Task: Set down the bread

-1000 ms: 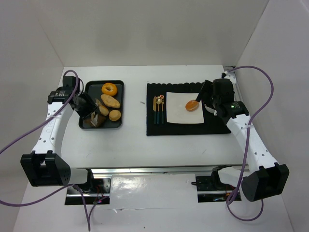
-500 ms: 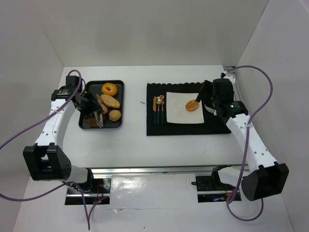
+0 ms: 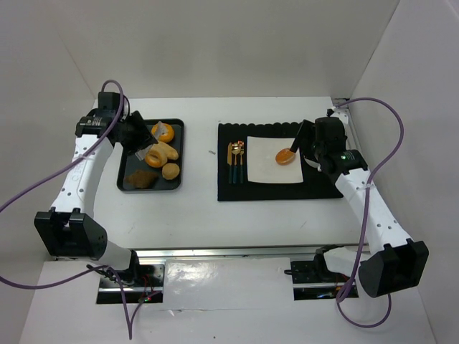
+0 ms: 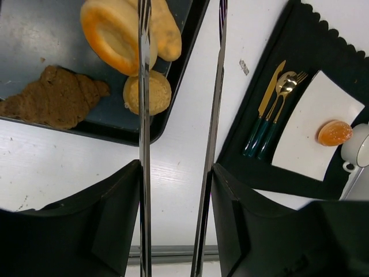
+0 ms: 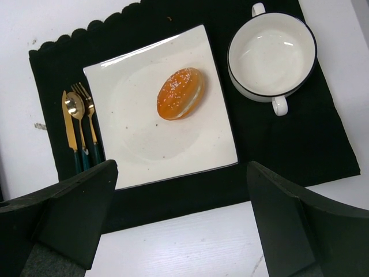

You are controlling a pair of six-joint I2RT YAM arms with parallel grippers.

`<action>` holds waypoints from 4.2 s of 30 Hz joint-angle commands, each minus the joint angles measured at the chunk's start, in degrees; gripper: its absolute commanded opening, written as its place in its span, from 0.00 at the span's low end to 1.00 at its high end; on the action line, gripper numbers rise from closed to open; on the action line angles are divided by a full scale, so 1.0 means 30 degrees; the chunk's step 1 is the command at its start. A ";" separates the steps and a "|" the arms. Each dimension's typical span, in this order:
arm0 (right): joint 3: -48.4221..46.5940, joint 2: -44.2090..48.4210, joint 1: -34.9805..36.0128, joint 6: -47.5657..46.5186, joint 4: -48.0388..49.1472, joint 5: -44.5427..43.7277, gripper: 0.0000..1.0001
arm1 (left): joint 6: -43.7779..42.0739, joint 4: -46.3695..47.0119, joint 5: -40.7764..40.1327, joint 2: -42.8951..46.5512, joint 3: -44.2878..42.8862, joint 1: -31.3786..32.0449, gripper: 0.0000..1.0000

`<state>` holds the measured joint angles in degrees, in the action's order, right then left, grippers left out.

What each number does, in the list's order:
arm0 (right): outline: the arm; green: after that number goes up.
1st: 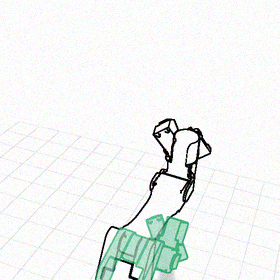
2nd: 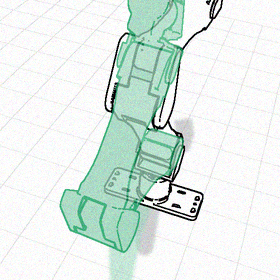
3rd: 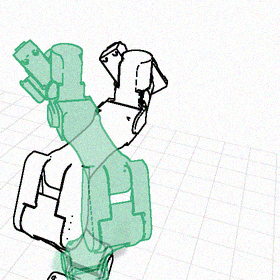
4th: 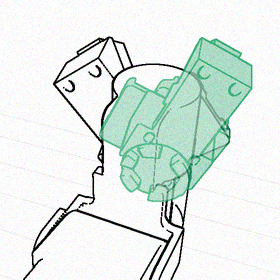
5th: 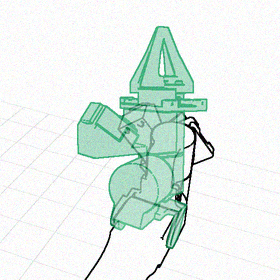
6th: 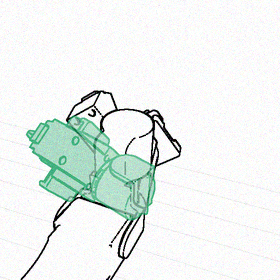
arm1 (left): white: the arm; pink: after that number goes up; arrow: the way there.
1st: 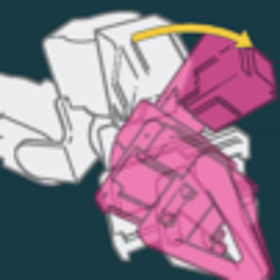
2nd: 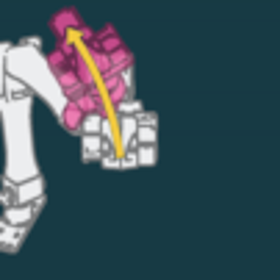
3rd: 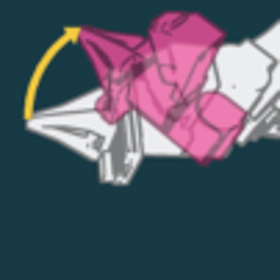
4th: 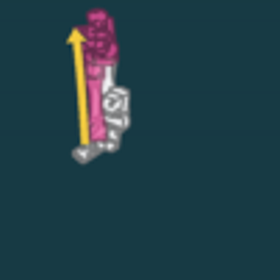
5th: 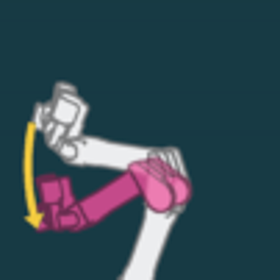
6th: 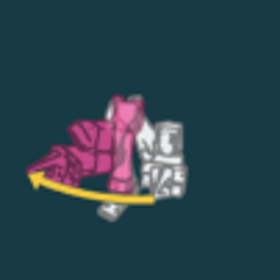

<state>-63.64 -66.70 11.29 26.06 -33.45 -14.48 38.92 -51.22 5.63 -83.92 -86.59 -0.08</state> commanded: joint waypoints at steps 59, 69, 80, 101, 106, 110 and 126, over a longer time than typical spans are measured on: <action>-0.1024 0.0462 0.0397 -0.0133 0.0633 -0.1087 1.00 | -0.0580 -0.4459 -0.4457 -0.6444 -1.0590 1.1856 0.17; -0.0819 0.3715 0.0221 0.0513 -0.0099 -0.4283 1.00 | -0.0990 -0.2936 -0.1675 -1.2161 -1.5288 1.3910 0.21; -0.1259 0.3336 0.0221 0.0130 -0.0541 -0.3845 1.00 | -0.0814 -0.1705 -0.0530 -1.4329 -1.5960 1.4615 0.39; -0.1083 0.2984 0.0221 0.0130 -0.0363 -0.2939 1.00 | -0.2013 -0.2789 -0.3191 -0.8510 -1.3714 1.1899 0.52; -0.0673 0.2808 0.0221 0.0306 0.0018 -0.2295 1.00 | -0.3944 -0.0658 -0.6642 -0.6487 -0.8159 1.0633 0.55; -0.0673 0.2427 0.0221 0.0482 0.0018 -0.2117 1.00 | -0.5003 0.3094 -0.6597 -0.6011 -0.4540 0.9757 0.56; -0.0497 0.1666 0.0221 0.0482 0.0194 -0.1884 1.00 | -0.2749 0.5472 -0.5599 -0.6101 0.2054 0.9137 0.74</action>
<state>-65.19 -61.08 12.10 27.22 -34.59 -20.69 28.88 -37.41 -12.14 -105.65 -82.08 27.75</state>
